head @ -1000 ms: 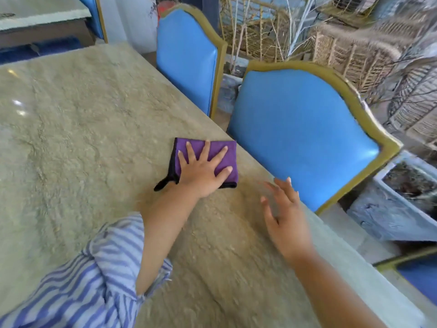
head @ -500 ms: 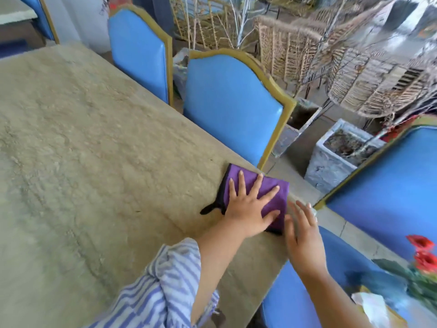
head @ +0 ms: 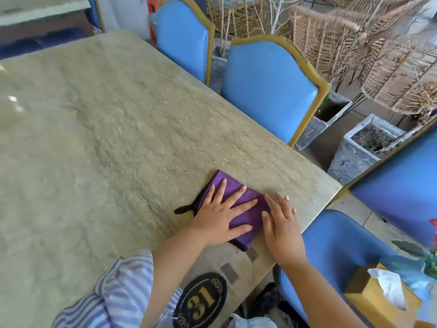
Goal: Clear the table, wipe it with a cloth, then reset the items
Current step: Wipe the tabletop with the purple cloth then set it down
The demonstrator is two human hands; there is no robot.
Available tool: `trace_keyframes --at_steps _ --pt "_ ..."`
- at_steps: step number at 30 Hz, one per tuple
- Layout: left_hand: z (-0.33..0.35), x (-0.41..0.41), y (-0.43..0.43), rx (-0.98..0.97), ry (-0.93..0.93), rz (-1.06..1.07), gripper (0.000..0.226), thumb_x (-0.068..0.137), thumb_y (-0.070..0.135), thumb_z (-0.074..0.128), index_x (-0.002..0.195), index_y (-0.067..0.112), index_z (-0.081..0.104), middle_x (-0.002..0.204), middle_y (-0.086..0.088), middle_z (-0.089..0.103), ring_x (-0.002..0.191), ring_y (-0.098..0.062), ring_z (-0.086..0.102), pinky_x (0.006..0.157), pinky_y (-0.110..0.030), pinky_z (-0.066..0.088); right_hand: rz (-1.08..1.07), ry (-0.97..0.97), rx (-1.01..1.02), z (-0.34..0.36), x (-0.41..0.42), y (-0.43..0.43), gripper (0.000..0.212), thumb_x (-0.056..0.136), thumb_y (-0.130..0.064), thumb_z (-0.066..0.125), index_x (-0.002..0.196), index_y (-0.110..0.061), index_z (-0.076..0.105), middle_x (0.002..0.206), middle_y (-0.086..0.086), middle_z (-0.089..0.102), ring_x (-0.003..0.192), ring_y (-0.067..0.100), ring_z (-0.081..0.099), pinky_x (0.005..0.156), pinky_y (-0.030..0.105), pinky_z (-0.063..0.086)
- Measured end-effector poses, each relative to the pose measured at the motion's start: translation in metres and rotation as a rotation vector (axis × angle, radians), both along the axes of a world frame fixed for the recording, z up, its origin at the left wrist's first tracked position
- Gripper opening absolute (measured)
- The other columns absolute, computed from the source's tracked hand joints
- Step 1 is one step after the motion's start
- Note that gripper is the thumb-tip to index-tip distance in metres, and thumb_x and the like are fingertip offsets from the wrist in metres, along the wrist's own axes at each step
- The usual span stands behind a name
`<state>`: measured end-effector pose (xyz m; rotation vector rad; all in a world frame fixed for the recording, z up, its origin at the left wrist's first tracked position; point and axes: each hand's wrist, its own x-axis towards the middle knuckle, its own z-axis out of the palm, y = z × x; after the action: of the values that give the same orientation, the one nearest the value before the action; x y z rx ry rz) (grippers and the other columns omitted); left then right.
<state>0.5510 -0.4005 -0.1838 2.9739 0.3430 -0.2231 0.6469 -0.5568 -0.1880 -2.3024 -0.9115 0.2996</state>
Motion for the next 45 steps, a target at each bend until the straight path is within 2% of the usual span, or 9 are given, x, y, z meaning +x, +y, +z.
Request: trace_keyframes --at_steps 14,23,31,35,37,40,42,43,45 --pt "0.003 -0.247 0.060 -0.061 0.102 0.200 0.068 0.081 0.077 0.015 0.138 0.055 -0.015 0.156 0.014 -0.018 0.142 -0.034 -0.023 0.116 -0.052 -0.010 0.153 -0.080 0.041 0.021 -0.220 0.042 0.047 0.098 -0.033 0.036 0.142 -0.017 0.036 0.154 0.008 0.026 0.146 0.024 0.009 0.117 0.037 0.007" --pt "0.002 -0.394 -0.007 -0.081 0.075 0.244 0.066 0.088 0.070 0.022 0.142 0.052 -0.010 0.156 0.010 -0.022 0.140 -0.038 -0.026 0.112 -0.053 -0.015 0.071 -0.049 0.081 0.033 -0.371 0.016 0.044 0.096 -0.025 0.045 0.138 -0.012 0.042 0.150 0.011 0.032 0.145 0.027 0.015 0.118 0.044 0.015" --pt "0.000 -0.476 -0.088 -0.096 0.049 0.197 0.078 0.060 0.076 -0.028 0.134 0.051 -0.025 0.145 0.011 -0.035 0.135 -0.033 -0.034 0.108 -0.050 -0.024 0.052 0.006 0.054 0.016 -0.459 -0.039 0.044 0.096 -0.024 0.047 0.139 -0.014 0.042 0.149 0.007 0.035 0.145 0.024 0.016 0.118 0.039 0.018" --pt "0.004 -0.486 -0.078 -0.238 -0.142 0.304 0.065 0.079 0.060 -0.009 0.141 0.041 -0.015 0.157 0.009 -0.011 0.144 -0.018 -0.019 0.116 -0.039 -0.009 0.046 -0.074 0.033 0.010 -0.470 -0.036 0.046 0.095 -0.030 0.041 0.135 -0.006 0.046 0.146 0.013 0.040 0.142 0.030 0.024 0.116 0.038 0.018" --pt "0.002 -0.498 -0.065 -0.159 -0.181 0.334 0.070 0.083 0.060 -0.012 0.147 0.032 -0.005 0.155 0.010 -0.008 0.142 -0.011 -0.015 0.116 -0.035 -0.006 0.114 -0.078 -0.014 0.011 -0.473 -0.022 0.060 0.092 -0.040 0.025 0.138 -0.005 0.042 0.148 0.014 0.036 0.143 0.031 0.021 0.116 0.039 0.013" --pt "-0.004 -0.516 -0.057 -0.037 -0.087 0.341 0.075 0.089 0.059 -0.012 0.148 0.020 0.015 0.153 0.005 0.010 0.143 -0.021 0.018 0.112 -0.039 0.017 0.218 -0.167 -0.138 0.004 -0.482 -0.009 0.062 0.089 -0.041 0.021 0.137 -0.008 0.044 0.146 0.009 0.041 0.139 0.028 0.033 0.115 0.039 0.009" --pt "-0.008 -0.520 -0.059 -0.053 -0.039 0.322 0.076 0.088 0.060 -0.013 0.147 0.020 0.012 0.154 0.003 0.010 0.142 -0.024 0.013 0.112 -0.042 0.016 0.217 -0.224 -0.184 -0.001 -0.490 -0.010 0.055 0.090 -0.038 0.029 0.134 -0.012 0.049 0.141 0.004 0.048 0.133 0.024 0.043 0.116 0.041 0.012" --pt "-0.008 -0.519 -0.060 -0.050 -0.019 0.317 0.078 0.085 0.060 -0.018 0.147 0.021 0.007 0.155 0.003 0.005 0.143 -0.024 0.006 0.113 -0.042 0.011 0.213 -0.219 -0.185 -0.004 -0.494 -0.015 0.055 0.092 -0.039 0.028 0.138 -0.014 0.044 0.145 0.001 0.043 0.137 0.021 0.035 0.116 0.039 0.006" --pt "-0.005 -0.519 -0.064 -0.064 0.027 0.382 0.074 0.092 0.053 -0.013 0.146 0.018 0.024 0.154 -0.001 0.023 0.141 -0.026 0.027 0.113 -0.043 0.019 0.213 -0.206 -0.152 -0.010 -0.496 -0.026 0.059 0.094 -0.046 0.019 0.146 -0.019 0.028 0.153 -0.005 0.025 0.143 0.016 0.009 0.116 0.034 -0.009"
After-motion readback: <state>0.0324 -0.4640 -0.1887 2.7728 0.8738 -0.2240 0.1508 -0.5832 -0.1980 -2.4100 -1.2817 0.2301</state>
